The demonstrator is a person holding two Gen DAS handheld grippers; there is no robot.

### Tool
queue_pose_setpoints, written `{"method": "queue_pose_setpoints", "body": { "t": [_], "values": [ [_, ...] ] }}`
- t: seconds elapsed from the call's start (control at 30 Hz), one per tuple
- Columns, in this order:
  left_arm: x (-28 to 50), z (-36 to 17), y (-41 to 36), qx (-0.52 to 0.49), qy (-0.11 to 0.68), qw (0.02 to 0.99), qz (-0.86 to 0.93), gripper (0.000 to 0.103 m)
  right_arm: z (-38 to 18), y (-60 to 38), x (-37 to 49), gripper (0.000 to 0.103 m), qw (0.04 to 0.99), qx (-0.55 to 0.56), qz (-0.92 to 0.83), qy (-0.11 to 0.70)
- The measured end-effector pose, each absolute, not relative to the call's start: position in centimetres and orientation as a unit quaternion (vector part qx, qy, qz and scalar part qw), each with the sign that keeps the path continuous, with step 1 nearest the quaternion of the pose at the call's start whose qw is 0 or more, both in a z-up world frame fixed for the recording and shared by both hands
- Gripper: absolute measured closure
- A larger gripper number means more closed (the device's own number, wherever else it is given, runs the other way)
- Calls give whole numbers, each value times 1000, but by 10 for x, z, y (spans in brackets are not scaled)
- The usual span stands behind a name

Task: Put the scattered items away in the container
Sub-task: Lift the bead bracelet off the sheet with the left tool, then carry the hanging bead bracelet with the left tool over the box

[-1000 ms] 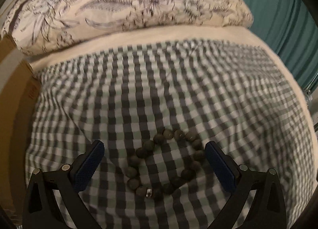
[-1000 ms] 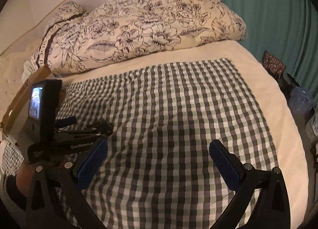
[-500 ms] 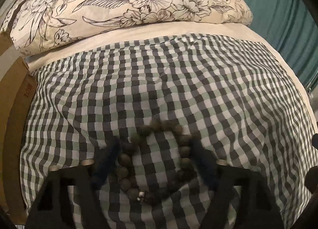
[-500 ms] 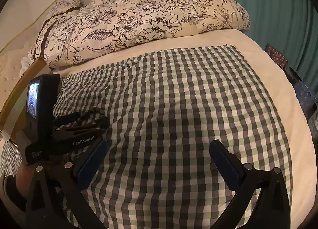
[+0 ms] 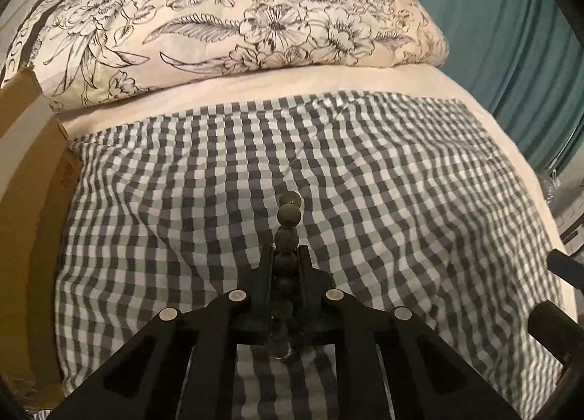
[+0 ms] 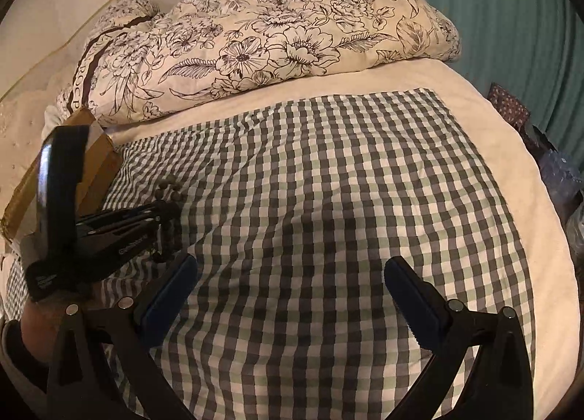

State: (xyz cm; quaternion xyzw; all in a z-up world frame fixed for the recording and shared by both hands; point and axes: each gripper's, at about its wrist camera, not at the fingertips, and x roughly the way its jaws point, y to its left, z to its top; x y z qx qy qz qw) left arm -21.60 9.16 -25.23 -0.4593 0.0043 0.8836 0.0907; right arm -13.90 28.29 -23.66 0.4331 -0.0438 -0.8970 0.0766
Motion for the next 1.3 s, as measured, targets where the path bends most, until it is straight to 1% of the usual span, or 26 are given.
{"method": "queue_pose_setpoints", "body": {
  "t": [0.23,0.5,1.0,1.3],
  "values": [
    [-204,-219,73,-437,-12,88,895,92,-224,284,-134,0,78,424,-900,-59],
    [-183,-175,60,-408,-10,86,909,92,-192,268,-121,0,86,403,-910,-52],
    [-114,-67,22,-329,-11,75,941,92,-87,222,-63,0,110,323,-940,-25],
    [-69,-22,-20,-295,-20,49,954,92,-34,189,-20,0,129,280,-951,-8]
  ]
}}
